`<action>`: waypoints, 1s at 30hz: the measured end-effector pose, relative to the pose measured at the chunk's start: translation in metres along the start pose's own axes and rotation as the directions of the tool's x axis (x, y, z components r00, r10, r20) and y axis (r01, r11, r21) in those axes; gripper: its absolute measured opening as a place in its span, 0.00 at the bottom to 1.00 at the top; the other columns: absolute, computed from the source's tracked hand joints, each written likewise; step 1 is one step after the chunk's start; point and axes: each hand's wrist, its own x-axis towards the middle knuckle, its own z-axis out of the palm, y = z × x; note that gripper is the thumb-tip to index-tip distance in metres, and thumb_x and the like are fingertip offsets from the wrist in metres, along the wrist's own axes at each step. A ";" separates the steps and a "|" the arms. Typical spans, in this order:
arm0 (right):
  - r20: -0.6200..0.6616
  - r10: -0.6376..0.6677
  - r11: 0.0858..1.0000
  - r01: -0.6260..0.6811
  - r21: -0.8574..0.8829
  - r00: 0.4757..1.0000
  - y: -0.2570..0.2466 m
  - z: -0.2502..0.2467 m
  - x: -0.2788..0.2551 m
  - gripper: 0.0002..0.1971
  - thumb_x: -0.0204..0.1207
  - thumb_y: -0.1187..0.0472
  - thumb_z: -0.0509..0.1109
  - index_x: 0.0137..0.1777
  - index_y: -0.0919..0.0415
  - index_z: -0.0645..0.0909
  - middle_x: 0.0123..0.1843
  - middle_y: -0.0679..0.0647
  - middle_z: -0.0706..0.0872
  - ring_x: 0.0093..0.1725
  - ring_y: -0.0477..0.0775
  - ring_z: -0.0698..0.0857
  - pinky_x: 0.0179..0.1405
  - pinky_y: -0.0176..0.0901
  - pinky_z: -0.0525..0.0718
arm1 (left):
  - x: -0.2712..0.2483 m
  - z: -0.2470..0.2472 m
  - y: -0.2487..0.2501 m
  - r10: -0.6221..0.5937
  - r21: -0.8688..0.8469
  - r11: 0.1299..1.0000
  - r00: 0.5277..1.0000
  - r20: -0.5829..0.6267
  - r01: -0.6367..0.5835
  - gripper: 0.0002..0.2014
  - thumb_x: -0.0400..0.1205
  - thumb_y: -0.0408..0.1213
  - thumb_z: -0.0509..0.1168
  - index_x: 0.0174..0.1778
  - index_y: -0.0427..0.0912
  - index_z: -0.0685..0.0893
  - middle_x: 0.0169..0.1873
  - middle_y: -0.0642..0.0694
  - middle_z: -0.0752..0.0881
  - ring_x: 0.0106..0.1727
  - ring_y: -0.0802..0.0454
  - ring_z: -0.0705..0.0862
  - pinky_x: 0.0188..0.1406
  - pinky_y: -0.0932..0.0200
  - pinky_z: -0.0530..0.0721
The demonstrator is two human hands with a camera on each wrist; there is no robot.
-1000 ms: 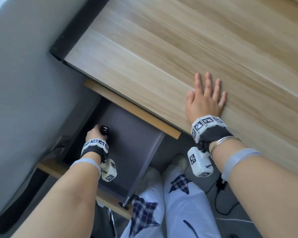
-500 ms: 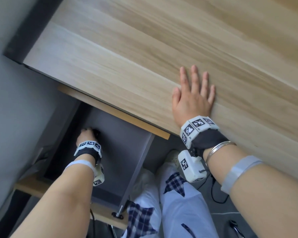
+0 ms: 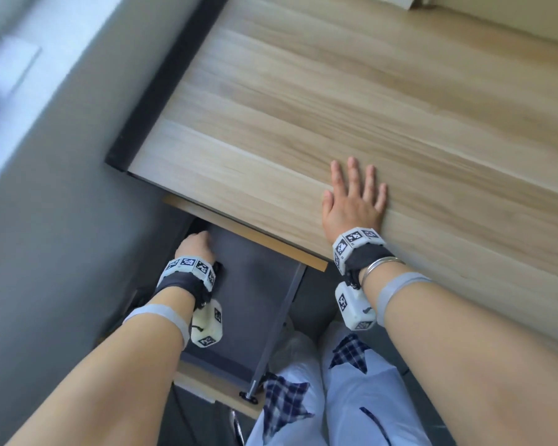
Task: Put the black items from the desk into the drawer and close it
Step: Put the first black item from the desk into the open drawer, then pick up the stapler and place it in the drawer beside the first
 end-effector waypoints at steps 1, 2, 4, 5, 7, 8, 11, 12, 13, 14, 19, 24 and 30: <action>0.023 0.000 1.000 0.000 0.005 1.000 0.000 -0.002 0.000 0.29 0.84 0.48 0.49 0.84 0.41 0.46 0.88 0.46 0.48 0.87 0.60 0.47 0.84 0.63 0.44 | -0.007 -0.011 0.005 0.023 -0.006 1.000 1.000 -0.013 -0.023 0.17 0.76 0.32 0.62 0.61 0.39 0.81 0.61 0.38 0.85 0.63 0.38 0.82 0.60 0.49 0.83; 0.045 -0.004 1.000 0.003 0.014 0.999 0.001 -0.005 0.000 0.29 0.84 0.48 0.49 0.84 0.41 0.46 0.88 0.46 0.47 0.87 0.60 0.46 0.84 0.63 0.44 | -0.014 -0.023 0.011 0.042 -0.007 0.999 0.999 -0.022 -0.043 0.17 0.76 0.32 0.62 0.60 0.40 0.82 0.61 0.39 0.86 0.63 0.39 0.83 0.61 0.51 0.83; 0.111 -0.021 0.999 0.018 0.031 0.994 0.004 -0.012 0.002 0.29 0.85 0.47 0.49 0.84 0.40 0.45 0.88 0.44 0.45 0.87 0.59 0.44 0.84 0.62 0.43 | -0.028 -0.049 0.025 0.069 0.025 0.997 0.998 -0.007 -0.069 0.16 0.76 0.34 0.63 0.59 0.41 0.84 0.61 0.40 0.86 0.64 0.40 0.83 0.61 0.53 0.82; 0.152 -0.033 0.999 0.027 0.042 0.988 0.007 -0.016 0.004 0.29 0.84 0.47 0.49 0.84 0.39 0.45 0.88 0.44 0.44 0.87 0.58 0.44 0.84 0.60 0.43 | -0.035 -0.061 0.034 0.079 0.049 0.996 0.997 0.011 -0.080 0.15 0.77 0.35 0.64 0.58 0.40 0.86 0.60 0.39 0.87 0.63 0.40 0.83 0.61 0.53 0.82; 0.231 -0.067 0.996 0.051 0.074 0.971 0.014 -0.029 0.007 0.29 0.84 0.49 0.52 0.83 0.39 0.48 0.88 0.42 0.45 0.87 0.56 0.44 0.85 0.58 0.46 | -0.049 -0.084 0.054 0.106 0.090 0.990 0.993 0.048 -0.110 0.14 0.78 0.38 0.64 0.56 0.38 0.87 0.59 0.38 0.87 0.62 0.40 0.84 0.59 0.53 0.82; 0.260 -0.085 0.994 0.062 0.095 0.962 0.019 -0.036 0.008 0.29 0.84 0.51 0.54 0.83 0.40 0.50 0.88 0.43 0.47 0.87 0.55 0.46 0.85 0.57 0.47 | -0.055 -0.093 0.065 0.128 0.100 0.986 0.990 0.062 -0.134 0.14 0.79 0.39 0.65 0.56 0.37 0.87 0.58 0.38 0.88 0.61 0.40 0.84 0.58 0.54 0.81; 0.295 -0.070 0.988 0.025 0.153 0.953 0.040 -0.058 0.012 0.29 0.82 0.56 0.58 0.83 0.46 0.57 0.87 0.46 0.55 0.86 0.56 0.52 0.84 0.53 0.52 | -0.070 -0.112 0.105 0.203 0.109 0.972 0.977 0.069 -0.210 0.14 0.79 0.39 0.65 0.58 0.38 0.87 0.59 0.39 0.88 0.61 0.41 0.85 0.57 0.55 0.81; 0.303 -0.042 0.989 -0.004 0.151 0.952 0.051 -0.065 0.013 0.28 0.82 0.57 0.58 0.82 0.46 0.58 0.86 0.47 0.58 0.86 0.57 0.53 0.83 0.53 0.53 | -0.074 -0.116 0.120 0.226 0.112 0.966 0.972 0.063 -0.232 0.15 0.79 0.39 0.65 0.58 0.39 0.86 0.59 0.40 0.88 0.61 0.42 0.85 0.57 0.54 0.82; 0.313 -0.012 0.990 -0.034 0.140 0.950 0.064 -0.071 0.014 0.29 0.82 0.58 0.59 0.82 0.47 0.59 0.86 0.47 0.59 0.85 0.58 0.53 0.83 0.54 0.53 | -0.079 -0.118 0.136 0.248 0.119 0.960 0.967 0.059 -0.253 0.15 0.79 0.40 0.65 0.59 0.39 0.86 0.60 0.40 0.88 0.62 0.42 0.85 0.58 0.54 0.82; 0.326 0.018 0.990 -0.063 0.127 0.945 0.079 -0.078 0.016 0.29 0.81 0.58 0.59 0.82 0.47 0.59 0.85 0.48 0.60 0.85 0.59 0.53 0.83 0.55 0.54 | -0.083 -0.120 0.153 0.270 0.123 0.954 0.961 0.057 -0.275 0.15 0.80 0.39 0.65 0.60 0.39 0.86 0.61 0.40 0.87 0.63 0.42 0.84 0.59 0.54 0.82; 0.361 0.165 0.982 -0.187 0.026 0.918 0.170 -0.118 0.027 0.30 0.80 0.61 0.61 0.82 0.48 0.60 0.86 0.50 0.58 0.86 0.61 0.49 0.83 0.59 0.53 | -0.098 -0.109 0.236 0.363 0.135 0.918 0.927 0.091 -0.373 0.18 0.81 0.36 0.64 0.65 0.34 0.82 0.66 0.38 0.83 0.67 0.40 0.81 0.65 0.52 0.79; 0.276 0.290 0.957 -0.287 -0.051 0.916 0.258 -0.151 0.034 0.30 0.79 0.61 0.62 0.82 0.51 0.60 0.85 0.51 0.61 0.85 0.62 0.50 0.83 0.58 0.54 | -0.108 -0.084 0.315 0.447 0.171 0.870 0.886 0.126 -0.463 0.18 0.81 0.34 0.64 0.66 0.34 0.81 0.66 0.37 0.83 0.67 0.40 0.81 0.65 0.52 0.79; 0.317 0.454 0.887 -0.454 -0.079 0.833 0.344 -0.161 0.036 0.39 0.75 0.68 0.64 0.83 0.47 0.53 0.87 0.51 0.53 0.86 0.63 0.45 0.83 0.64 0.49 | -0.114 -0.060 0.391 0.511 0.189 0.822 0.842 0.170 -0.537 0.17 0.81 0.35 0.62 0.65 0.37 0.82 0.66 0.39 0.84 0.66 0.40 0.82 0.63 0.52 0.80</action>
